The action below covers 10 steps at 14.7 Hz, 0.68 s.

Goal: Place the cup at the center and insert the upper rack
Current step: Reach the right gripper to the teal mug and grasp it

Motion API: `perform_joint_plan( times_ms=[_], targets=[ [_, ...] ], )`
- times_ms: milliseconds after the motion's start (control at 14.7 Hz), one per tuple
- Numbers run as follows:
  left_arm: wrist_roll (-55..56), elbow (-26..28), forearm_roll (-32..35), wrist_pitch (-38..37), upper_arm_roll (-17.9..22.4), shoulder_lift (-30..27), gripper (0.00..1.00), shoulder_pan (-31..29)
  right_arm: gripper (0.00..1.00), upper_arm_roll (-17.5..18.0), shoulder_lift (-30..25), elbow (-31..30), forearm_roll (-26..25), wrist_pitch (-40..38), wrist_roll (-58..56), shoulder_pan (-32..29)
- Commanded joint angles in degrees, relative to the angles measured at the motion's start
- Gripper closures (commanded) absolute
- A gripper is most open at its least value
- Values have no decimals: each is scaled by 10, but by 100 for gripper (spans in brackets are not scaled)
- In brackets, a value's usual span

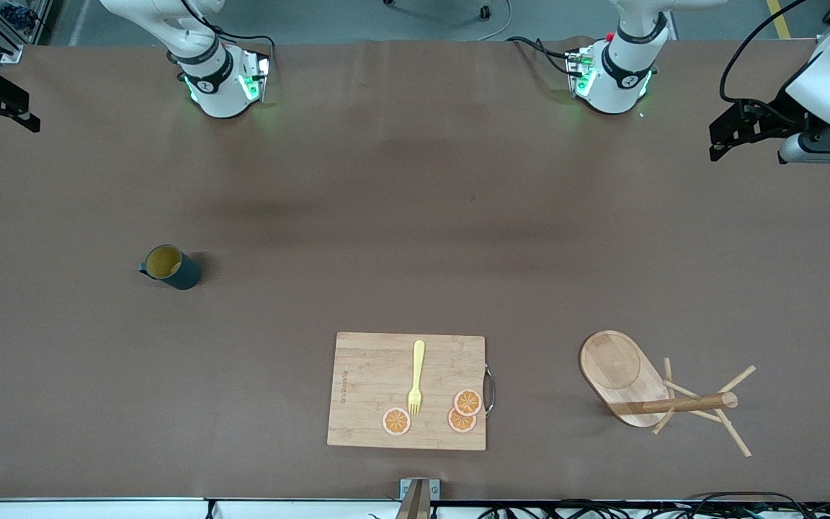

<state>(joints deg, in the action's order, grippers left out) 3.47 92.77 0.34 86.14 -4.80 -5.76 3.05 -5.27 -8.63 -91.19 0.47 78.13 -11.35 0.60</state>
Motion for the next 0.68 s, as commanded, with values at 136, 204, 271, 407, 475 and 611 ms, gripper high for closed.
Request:
perform_joint_plan(
  times_ms=[136, 204, 271, 407, 475, 611],
  targets=[
    [-14, -6, -9, -1, 1, 0, 0, -3, 0, 4, 0, 37, 2, -24, 17, -2],
    [-14, -11, -9, -1, 1, 0, 0, -3, 0, 4, 0, 37, 2, -24, 16, -2],
    [-13, -16, -7, -1, 1, 4, 0, -3, 0, 4, 1, 37, 2, -26, 17, -2],
    [-11, -31, -7, -1, 1, 15, 0, -3, 0, 3, 8, 37, 3, -21, 17, -6],
    [-12, -31, -7, -1, 1, 15, 0, -4, 0, 2, 19, 38, 4, -20, 15, -7],
    [-12, -31, -7, -1, 1, 16, 0, -2, 0, 2, 88, 37, 1, -9, 15, -5]
  ],
)
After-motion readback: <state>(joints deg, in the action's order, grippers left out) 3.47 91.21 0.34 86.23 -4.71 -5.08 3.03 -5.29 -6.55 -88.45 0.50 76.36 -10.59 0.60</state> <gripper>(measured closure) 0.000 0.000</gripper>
